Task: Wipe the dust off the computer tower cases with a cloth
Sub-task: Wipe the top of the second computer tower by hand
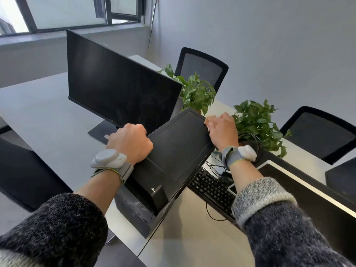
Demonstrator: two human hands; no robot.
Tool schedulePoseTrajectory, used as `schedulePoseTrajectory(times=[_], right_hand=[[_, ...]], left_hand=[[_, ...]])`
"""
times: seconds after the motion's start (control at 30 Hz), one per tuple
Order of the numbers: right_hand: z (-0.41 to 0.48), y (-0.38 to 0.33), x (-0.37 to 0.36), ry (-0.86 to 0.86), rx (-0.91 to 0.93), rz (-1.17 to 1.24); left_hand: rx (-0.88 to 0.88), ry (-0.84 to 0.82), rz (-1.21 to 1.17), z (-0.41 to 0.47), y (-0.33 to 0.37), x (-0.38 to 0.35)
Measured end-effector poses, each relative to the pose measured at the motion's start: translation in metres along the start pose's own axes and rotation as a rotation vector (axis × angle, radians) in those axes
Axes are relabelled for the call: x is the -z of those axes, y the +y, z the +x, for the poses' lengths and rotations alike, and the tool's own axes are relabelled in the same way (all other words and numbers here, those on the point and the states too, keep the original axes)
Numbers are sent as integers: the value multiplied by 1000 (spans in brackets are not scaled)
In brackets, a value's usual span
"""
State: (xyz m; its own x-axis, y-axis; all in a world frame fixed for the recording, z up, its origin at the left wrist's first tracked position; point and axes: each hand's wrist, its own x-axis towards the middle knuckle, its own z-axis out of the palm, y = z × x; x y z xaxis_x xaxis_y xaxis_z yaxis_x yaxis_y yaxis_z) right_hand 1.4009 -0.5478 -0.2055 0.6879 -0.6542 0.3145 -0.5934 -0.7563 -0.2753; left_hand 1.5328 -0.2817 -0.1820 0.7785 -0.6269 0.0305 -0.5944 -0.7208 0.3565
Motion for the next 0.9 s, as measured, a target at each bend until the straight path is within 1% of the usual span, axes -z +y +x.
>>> schedulePoseTrajectory(times=[0.07,0.17,0.23,0.37,0.43,0.53,0.6,0.8,0.9], right_hand=[[-26,-19,7,-40,66,86],[-70,-45,15,-117,229,216],[-97,-63,21,-197,331,295],[-125,-97,30,-376,565,335],[-127,-105,28,-399,611,321],[-120,-102,22,-320,575,246],[-103,-93,16,-258,498,208],[-7,-25,-3,-95,71,94],[27,0,-6,-13,-54,53]], left_hand=[[6,-2,4,0,0,1],[7,-7,8,-1,1,2],[3,-10,1,-1,2,3],[10,4,4,-2,2,3],[8,5,-7,0,1,1],[29,25,-14,0,2,0],[51,48,-13,1,2,-1],[26,24,-25,0,0,0],[33,31,-17,0,1,0]])
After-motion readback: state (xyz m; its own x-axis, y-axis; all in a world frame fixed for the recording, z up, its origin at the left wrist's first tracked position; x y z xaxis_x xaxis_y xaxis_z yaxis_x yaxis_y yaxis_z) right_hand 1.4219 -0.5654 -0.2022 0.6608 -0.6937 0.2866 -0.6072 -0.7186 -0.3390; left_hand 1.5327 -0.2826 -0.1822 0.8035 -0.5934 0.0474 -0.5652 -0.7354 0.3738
